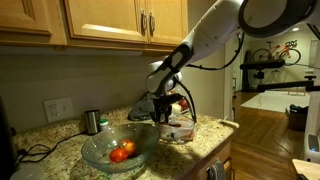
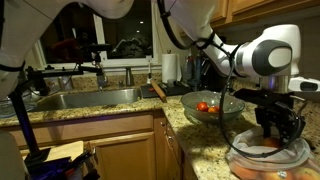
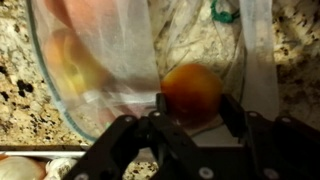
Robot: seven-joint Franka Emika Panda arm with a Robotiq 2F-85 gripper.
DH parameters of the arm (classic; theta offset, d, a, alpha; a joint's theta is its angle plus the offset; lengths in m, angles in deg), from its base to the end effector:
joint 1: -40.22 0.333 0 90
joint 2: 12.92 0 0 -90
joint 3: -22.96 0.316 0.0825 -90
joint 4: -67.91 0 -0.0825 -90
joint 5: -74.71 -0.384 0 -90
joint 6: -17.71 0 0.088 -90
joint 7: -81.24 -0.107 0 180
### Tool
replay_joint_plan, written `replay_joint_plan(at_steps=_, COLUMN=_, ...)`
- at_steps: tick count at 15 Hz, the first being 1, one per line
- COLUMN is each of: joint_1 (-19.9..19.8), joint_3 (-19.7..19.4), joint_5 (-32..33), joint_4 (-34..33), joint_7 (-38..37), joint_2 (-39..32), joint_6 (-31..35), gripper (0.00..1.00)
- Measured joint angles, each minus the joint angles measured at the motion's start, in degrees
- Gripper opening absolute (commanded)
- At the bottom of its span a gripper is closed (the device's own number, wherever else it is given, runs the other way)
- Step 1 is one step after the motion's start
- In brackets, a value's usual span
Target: Pick up the mango from the bag and put it in the bowl
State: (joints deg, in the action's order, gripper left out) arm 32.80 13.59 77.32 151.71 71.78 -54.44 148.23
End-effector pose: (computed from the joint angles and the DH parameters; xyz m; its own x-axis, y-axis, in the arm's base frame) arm 0.7049 -0.1903 0.2670 0.9236 -0.3655 0.1155 -0.3787 -0.9167 0.1277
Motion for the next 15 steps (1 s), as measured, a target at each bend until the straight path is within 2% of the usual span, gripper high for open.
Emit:
replay_joint_plan(at_steps=1, joint_1=-0.08, joint_3=0.0, joint_5=0.0, joint_4=-0.35, joint_7=0.09, joint_2=0.0, joint_6=0.01, gripper=0.23)
replay_joint_plan(at_steps=4, joint_1=-0.18, joint_3=0.0, joint_5=0.0, joint_4=-1.44, joint_7=0.24, joint_2=0.33, joint_6=0.04, gripper=0.0)
replay_joint_plan(at_steps=5, joint_1=-0.18, joint_3=0.0, joint_5=0.0, joint_4=-1.55, joint_7=0.27, joint_2=0.48, joint_6=0.08, gripper=0.0)
replay_joint_plan(at_steps=6, joint_1=-0.18, joint_3=0.0, joint_5=0.0, joint_4=-1.59, joint_7=0.32, joint_2=0.54, joint_6=0.17, gripper=0.3)
replay_joint_plan(at_steps=7, joint_1=-0.18, joint_3=0.0, joint_5=0.0, joint_4=-1.59, joint_7=0.34, joint_2=0.54, joint_6=0.23, gripper=0.26)
replay_joint_plan(at_steps=8, joint_1=-0.18, joint_3=0.0, joint_5=0.0, joint_4=-1.59, joint_7=0.34, joint_2=0.53, joint_6=0.24, gripper=0.27)
replay_joint_plan(at_steps=15, joint_1=-0.03, joint_3=0.01, joint_5=0.03, joint_4=-1.46, joint_7=0.34, joint_2=0.38, joint_6=0.22, gripper=0.71)
